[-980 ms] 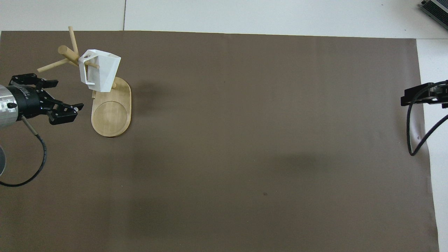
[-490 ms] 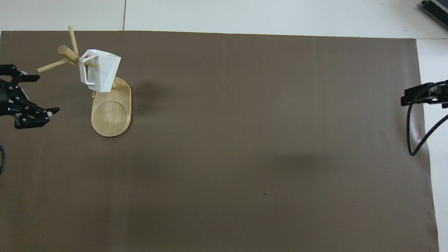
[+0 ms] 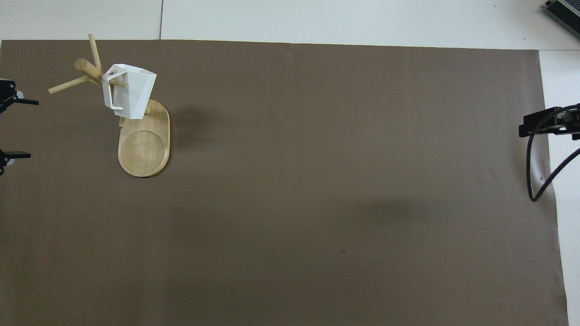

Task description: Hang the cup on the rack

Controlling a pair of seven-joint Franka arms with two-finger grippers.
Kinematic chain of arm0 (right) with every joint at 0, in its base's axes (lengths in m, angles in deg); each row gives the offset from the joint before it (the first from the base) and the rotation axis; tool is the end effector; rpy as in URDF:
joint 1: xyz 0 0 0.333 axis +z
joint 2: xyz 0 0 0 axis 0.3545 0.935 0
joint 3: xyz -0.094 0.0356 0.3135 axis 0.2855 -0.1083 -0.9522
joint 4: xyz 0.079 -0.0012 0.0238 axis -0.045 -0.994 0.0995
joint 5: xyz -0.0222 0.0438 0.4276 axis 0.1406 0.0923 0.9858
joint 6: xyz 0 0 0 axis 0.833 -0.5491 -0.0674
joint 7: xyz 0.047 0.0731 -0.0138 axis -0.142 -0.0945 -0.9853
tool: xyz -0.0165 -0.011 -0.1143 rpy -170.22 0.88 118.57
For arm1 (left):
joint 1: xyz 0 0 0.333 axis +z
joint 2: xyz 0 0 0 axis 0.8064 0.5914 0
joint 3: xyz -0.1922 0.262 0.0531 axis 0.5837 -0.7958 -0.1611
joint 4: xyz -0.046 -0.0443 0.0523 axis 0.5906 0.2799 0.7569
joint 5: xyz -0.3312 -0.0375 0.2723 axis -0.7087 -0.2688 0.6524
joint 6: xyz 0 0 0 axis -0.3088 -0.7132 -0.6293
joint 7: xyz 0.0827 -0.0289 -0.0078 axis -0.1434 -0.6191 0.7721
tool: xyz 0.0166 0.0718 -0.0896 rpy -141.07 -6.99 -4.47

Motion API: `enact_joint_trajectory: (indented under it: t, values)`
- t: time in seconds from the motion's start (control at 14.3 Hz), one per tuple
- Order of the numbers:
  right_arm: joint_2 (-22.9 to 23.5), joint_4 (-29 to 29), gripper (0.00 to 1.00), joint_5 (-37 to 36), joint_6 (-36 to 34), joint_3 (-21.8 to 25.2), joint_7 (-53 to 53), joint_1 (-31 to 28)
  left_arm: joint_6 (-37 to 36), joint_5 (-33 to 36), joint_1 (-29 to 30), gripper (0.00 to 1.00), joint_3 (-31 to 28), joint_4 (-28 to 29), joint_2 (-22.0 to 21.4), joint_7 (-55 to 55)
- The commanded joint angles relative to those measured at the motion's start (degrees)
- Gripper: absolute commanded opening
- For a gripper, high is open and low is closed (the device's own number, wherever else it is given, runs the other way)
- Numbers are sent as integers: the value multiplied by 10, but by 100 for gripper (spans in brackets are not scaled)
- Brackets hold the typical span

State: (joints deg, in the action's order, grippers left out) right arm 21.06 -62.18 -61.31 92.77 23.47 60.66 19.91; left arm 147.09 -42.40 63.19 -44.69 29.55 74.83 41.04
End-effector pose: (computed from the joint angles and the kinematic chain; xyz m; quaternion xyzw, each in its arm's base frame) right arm 0.6139 -0.0584 0.6263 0.9989 -0.0378 0.0207 0.0158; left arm 0.5868 0.0224 0.6131 0.8282 0.5432 0.0454 0.1302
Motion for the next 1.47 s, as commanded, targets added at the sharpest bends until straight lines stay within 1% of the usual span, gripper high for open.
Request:
enact_joint_trajectory:
  t: [0.0, 0.28, 0.63, 0.77, 0.91, 1.19, 1.4]
  values:
    - [-9, -9, 100, 5, -1, 4, 8, 5, -21, 32, -2, 100, 4, -9, -3, -114]
    - [-9, -9, 100, 5, -1, 4, 8, 5, -53, 69, -4, 100, 9, -10, -3, -317]
    - [-9, -9, 100, 5, -1, 4, 8, 5, -102, 95, -4, 100, 9, -9, -17, -506]
    - [-9, -9, 100, 5, -1, 4, 8, 5, -109, 97, -3, 100, 8, -9, -18, -568]
    - [-9, -9, 100, 5, -1, 4, 8, 5, -115, 107, -4, 100, 9, -8, -18, -585]
    - [-9, -9, 100, 5, -1, 4, 8, 5, -115, 106, -7, 100, 16, 0, -26, -581]
    - [-9, -9, 100, 5, -1, 4, 8, 5, -147, 107, -15, 100, 15, -16, -24, -589]
